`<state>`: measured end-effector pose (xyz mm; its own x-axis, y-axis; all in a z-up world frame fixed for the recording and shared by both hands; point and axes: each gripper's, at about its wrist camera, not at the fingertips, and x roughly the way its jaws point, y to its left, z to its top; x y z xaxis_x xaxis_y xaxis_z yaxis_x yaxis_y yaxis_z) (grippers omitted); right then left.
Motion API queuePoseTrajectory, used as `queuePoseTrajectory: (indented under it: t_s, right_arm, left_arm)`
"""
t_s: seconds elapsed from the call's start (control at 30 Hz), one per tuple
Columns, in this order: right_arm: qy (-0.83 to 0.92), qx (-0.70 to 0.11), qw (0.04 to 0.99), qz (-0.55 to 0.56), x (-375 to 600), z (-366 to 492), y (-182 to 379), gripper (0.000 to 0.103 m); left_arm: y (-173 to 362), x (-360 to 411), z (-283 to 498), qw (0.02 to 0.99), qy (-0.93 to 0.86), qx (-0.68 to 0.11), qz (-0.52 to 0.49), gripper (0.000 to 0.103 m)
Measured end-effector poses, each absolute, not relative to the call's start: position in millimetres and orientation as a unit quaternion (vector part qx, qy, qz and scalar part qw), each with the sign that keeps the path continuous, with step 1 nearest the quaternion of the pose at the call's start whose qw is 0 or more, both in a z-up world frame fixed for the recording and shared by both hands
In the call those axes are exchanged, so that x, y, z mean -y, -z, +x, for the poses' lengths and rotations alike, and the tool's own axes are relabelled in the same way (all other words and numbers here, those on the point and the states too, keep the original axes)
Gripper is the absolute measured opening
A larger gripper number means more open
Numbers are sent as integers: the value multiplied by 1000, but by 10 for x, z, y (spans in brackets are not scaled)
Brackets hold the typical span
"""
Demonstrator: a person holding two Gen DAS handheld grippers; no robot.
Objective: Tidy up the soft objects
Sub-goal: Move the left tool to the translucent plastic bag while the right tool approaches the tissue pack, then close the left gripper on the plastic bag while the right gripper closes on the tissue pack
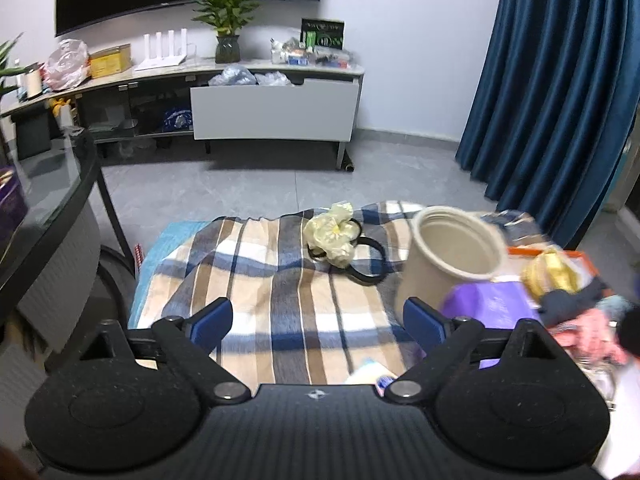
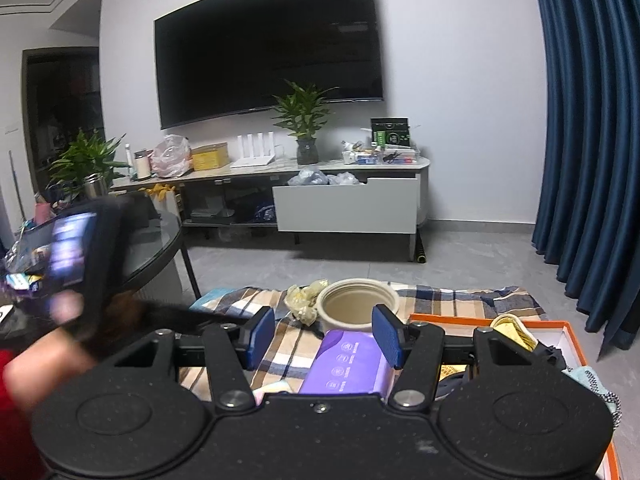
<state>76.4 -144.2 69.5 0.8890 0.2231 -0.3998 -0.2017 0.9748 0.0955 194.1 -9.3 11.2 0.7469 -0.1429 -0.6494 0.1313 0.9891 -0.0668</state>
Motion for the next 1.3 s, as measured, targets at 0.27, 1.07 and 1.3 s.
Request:
queuePoseTrajectory:
  t_s: [0.27, 1.07, 1.3]
  right_arm:
    - [-140, -197, 970, 21, 1424, 734, -631, 67]
    - [-153, -234, 960, -6, 806, 719, -280, 67]
    - [-82, -279, 957, -6, 318, 791, 195, 67]
  left_arm:
    - [253, 282, 2687, 931, 83, -352, 52, 95]
    - [-28, -172, 2182, 939, 120, -321, -5, 20]
    - [-118, -541, 1369, 945, 75, -318, 18, 20]
